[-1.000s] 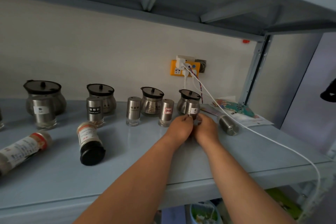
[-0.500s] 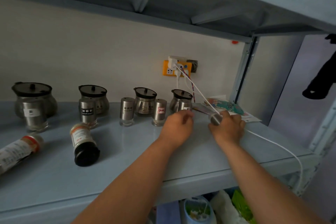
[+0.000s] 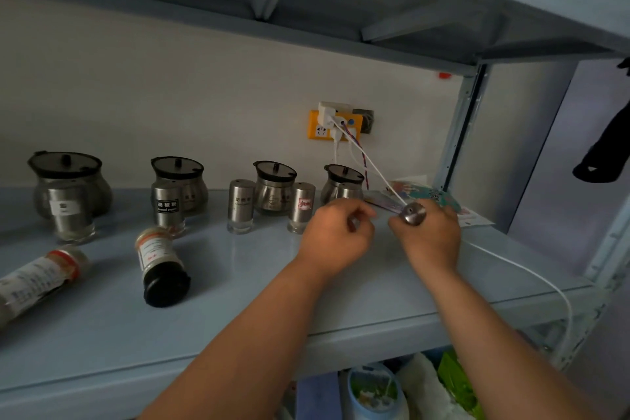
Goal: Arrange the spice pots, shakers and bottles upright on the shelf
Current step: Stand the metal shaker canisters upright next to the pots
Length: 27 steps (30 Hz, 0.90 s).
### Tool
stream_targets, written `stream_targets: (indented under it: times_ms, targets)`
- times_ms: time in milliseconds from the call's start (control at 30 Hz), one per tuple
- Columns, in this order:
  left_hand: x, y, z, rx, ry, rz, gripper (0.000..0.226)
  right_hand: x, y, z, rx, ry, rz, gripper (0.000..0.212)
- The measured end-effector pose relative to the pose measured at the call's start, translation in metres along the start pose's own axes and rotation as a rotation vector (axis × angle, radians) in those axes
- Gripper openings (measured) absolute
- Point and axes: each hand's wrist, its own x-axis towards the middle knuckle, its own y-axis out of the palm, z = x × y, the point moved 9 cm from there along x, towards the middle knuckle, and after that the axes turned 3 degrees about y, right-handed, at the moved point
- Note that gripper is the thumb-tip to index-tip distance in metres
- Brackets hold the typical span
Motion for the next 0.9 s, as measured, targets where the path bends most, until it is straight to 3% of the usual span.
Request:
stream_targets:
  times_ms: [167,367,467,600,800,900]
  targets:
    - [0.000,0.002,-0.007,-0.033,0.077,0.032,0.031,-0.011,-0.015,0.037,0.143,-0.109,-0.043,0.026]
    - [0.001,0.007,-0.004,-0.183,0.040,0.092,0.050,-0.018,-0.025,0.057,0.242,-0.118,-0.012,0.026]
    - [0.000,0.009,0.002,-0.227,0.006,0.114,0.064,-0.023,-0.025,0.064,0.252,-0.102,0.011,0.041]
    - [0.001,0.004,0.004,-0.273,-0.013,0.079,0.058,-0.030,-0.021,0.076,0.402,-0.098,0.036,0.063]
    - [0.003,-0.006,0.013,-0.319,-0.095,-0.005,0.040,-0.039,-0.005,0.078,0.727,-0.091,0.106,0.049]
    - [0.001,-0.013,0.014,-0.429,-0.170,-0.075,0.047,-0.042,-0.001,0.064,0.877,-0.083,0.028,0.033]
